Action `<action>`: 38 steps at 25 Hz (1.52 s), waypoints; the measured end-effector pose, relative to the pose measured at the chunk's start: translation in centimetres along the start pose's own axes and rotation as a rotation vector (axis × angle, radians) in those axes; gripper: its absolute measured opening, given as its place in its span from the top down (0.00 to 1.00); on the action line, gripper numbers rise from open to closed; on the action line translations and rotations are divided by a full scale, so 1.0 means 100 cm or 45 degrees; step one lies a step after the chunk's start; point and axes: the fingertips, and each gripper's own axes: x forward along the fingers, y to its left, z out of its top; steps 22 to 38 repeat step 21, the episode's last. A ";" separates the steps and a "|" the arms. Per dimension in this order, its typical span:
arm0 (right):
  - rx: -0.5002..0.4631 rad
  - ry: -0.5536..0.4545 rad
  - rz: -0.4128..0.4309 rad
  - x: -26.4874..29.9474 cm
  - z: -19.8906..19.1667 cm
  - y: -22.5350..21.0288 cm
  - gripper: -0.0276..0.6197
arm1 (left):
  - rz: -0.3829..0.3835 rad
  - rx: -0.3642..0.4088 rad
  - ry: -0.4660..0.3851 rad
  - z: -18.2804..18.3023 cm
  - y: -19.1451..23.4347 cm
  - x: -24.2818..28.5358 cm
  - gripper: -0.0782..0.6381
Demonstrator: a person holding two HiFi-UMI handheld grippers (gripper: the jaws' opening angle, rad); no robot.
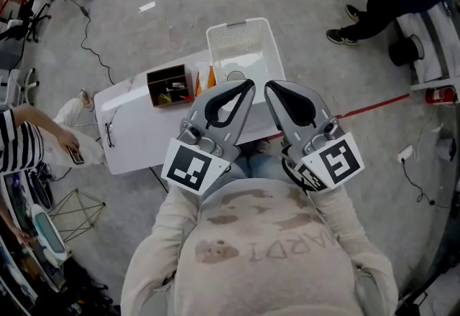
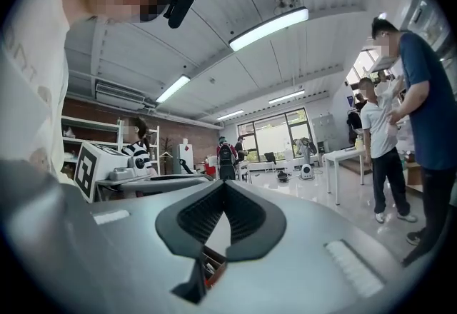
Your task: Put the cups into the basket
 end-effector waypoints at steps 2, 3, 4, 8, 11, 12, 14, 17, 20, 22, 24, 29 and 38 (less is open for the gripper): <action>-0.009 0.002 0.007 0.000 0.000 0.001 0.91 | 0.006 0.000 0.000 0.001 -0.001 -0.001 0.89; -0.010 0.003 0.009 0.000 0.000 0.002 0.91 | 0.010 -0.001 0.000 0.002 -0.001 -0.002 0.89; -0.011 0.003 0.010 0.000 0.000 0.002 0.91 | 0.014 -0.004 0.001 0.002 -0.001 -0.004 0.89; -0.011 0.006 0.022 0.003 -0.001 0.005 0.92 | 0.029 -0.003 0.002 0.002 0.001 -0.008 0.89; -0.013 0.009 0.036 0.006 -0.003 0.007 0.91 | 0.041 -0.004 0.004 0.000 0.003 -0.011 0.89; -0.013 0.009 0.039 0.006 -0.003 0.008 0.92 | 0.045 -0.006 0.004 0.000 0.004 -0.012 0.89; -0.013 0.009 0.042 0.007 -0.004 0.008 0.91 | 0.048 -0.004 0.002 0.000 0.006 -0.012 0.89; -0.011 0.011 0.043 0.010 -0.004 0.007 0.92 | 0.050 0.001 0.000 0.001 0.009 -0.011 0.89; -0.012 0.013 0.044 0.013 -0.002 0.006 0.91 | 0.052 -0.001 0.004 0.002 0.012 -0.010 0.89; -0.013 0.013 0.044 0.014 -0.002 0.005 0.91 | 0.053 -0.002 0.005 0.002 0.013 -0.010 0.89; -0.013 0.013 0.044 0.014 -0.002 0.005 0.91 | 0.053 -0.002 0.005 0.002 0.013 -0.010 0.89; -0.013 0.013 0.044 0.014 -0.002 0.005 0.91 | 0.053 -0.002 0.005 0.002 0.013 -0.010 0.89; -0.013 0.013 0.044 0.014 -0.002 0.005 0.91 | 0.053 -0.002 0.005 0.002 0.013 -0.010 0.89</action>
